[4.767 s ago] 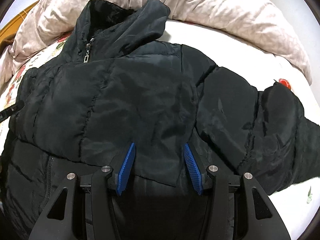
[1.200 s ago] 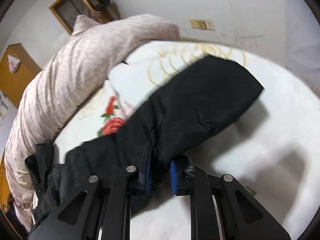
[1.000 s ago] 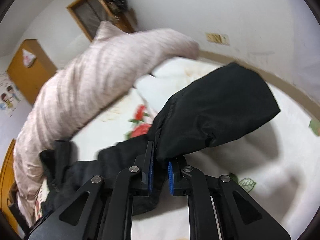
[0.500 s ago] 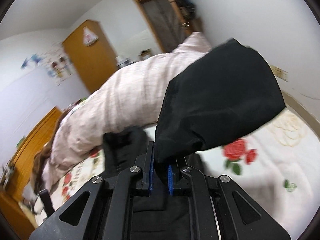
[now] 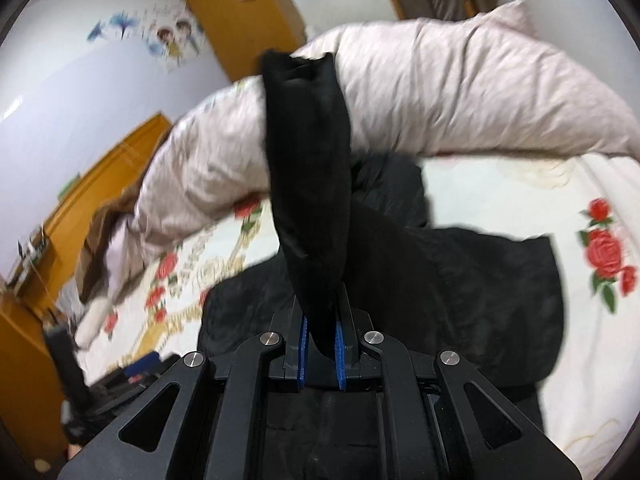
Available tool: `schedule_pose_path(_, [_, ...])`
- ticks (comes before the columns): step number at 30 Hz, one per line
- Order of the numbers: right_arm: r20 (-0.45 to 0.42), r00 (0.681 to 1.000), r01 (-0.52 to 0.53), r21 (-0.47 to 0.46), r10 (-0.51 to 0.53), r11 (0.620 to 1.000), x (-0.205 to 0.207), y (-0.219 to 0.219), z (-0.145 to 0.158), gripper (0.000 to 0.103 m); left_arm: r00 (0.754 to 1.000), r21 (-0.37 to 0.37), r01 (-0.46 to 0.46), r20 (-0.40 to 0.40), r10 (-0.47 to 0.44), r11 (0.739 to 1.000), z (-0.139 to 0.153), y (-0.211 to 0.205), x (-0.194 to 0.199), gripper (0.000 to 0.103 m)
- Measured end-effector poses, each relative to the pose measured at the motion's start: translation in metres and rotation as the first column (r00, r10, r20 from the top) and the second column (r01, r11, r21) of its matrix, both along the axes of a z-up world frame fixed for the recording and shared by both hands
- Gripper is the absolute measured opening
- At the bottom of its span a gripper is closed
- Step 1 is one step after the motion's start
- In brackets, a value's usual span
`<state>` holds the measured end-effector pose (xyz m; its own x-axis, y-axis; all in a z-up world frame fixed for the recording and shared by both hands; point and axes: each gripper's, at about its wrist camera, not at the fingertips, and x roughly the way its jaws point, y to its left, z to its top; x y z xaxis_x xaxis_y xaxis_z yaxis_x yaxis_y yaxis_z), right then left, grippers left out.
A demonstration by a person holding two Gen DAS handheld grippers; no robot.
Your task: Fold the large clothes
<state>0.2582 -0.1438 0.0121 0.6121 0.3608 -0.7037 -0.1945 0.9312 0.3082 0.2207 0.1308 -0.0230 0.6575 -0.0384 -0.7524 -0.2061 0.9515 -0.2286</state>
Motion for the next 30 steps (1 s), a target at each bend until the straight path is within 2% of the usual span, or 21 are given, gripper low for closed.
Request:
schedule_pose_path(7, [-0.12,0.99,-0.076,-0.051,0.069,0.996,0.018,0.04,-0.069,0.011,0.999,-0.031,-0.041,-0.01,0.041,0.999,-0.017,0.026,-0.003,0.072])
schedule_pose_path(12, [-0.181,0.979,-0.112,-0.071,0.097,0.991,0.02,0.048,-0.101,0.014,0.999,-0.055,-0.038,-0.009,0.037,0.998,-0.025,0.028,0.001,0.072])
schedule_pose_path(14, [-0.197,0.974,-0.133,-0.076,0.116,0.988,0.02,0.051,-0.107,0.019,1.0,-0.069,-0.03,-0.009,0.029,0.997,-0.026,0.026,0.004,0.072])
schedule_pose_path(17, [-0.193,0.971,-0.157,-0.06,0.143,0.986,0.017,0.049,-0.102,0.033,1.0,-0.072,-0.01,-0.004,0.01,0.997,-0.023,0.02,0.01,0.072])
schedule_pose_path(19, [-0.18,0.969,-0.18,-0.052,0.168,0.982,0.013,0.049,-0.094,0.052,1.0,-0.08,-0.003,0.006,0.003,0.997,-0.017,0.016,0.014,0.072])
schedule_pose_path(21, [-0.168,0.969,-0.192,-0.043,0.182,0.98,0.008,0.048,-0.088,0.058,1.0,-0.091,0.005,0.022,-0.003,0.996,-0.01,0.012,0.017,0.072])
schedule_pose_path(27, [-0.092,0.977,-0.194,-0.027,0.191,0.981,-0.007,0.025,-0.056,0.058,0.998,-0.131,0.064,0.038,-0.059,0.989,-0.001,-0.01,0.042,0.074])
schedule_pose_path(30, [-0.038,0.995,-0.1,-0.087,0.097,0.991,-0.006,-0.014,-0.045,0.058,0.994,-0.129,0.106,0.023,-0.104,0.986,-0.011,-0.03,0.063,0.074])
